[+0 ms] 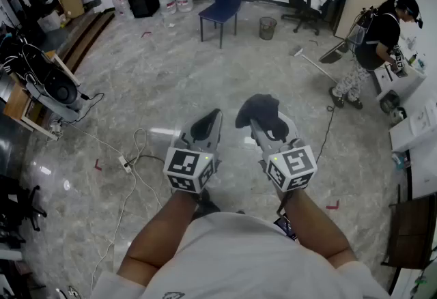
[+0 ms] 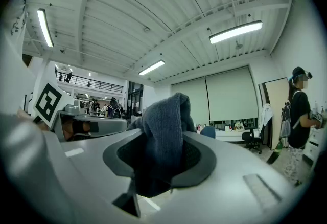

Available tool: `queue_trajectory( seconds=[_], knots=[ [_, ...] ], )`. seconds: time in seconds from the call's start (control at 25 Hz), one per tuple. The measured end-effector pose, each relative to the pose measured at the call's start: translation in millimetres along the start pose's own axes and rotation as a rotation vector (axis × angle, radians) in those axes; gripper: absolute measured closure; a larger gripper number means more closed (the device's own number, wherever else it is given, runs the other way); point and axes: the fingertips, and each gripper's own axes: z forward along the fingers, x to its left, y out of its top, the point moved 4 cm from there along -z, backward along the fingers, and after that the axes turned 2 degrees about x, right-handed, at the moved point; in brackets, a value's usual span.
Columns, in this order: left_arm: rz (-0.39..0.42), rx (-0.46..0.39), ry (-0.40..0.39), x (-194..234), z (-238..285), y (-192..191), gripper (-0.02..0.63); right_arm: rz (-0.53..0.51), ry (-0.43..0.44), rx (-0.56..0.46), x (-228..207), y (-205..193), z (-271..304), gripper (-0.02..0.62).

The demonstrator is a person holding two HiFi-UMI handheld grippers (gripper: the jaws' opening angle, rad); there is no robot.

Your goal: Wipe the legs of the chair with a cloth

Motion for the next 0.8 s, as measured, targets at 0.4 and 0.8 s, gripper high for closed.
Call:
queue_trajectory(
  seconds=[0.4, 0.8],
  knots=[
    [-0.002, -0.007, -0.003, 16, 7, 0, 0.600, 0.006, -0.005, 0.000, 0, -4, 17, 0.463],
    [-0.009, -0.010, -0.017, 96, 31, 1, 0.601, 0.005, -0.001, 0.023, 8, -10, 102, 0.462]
  ],
)
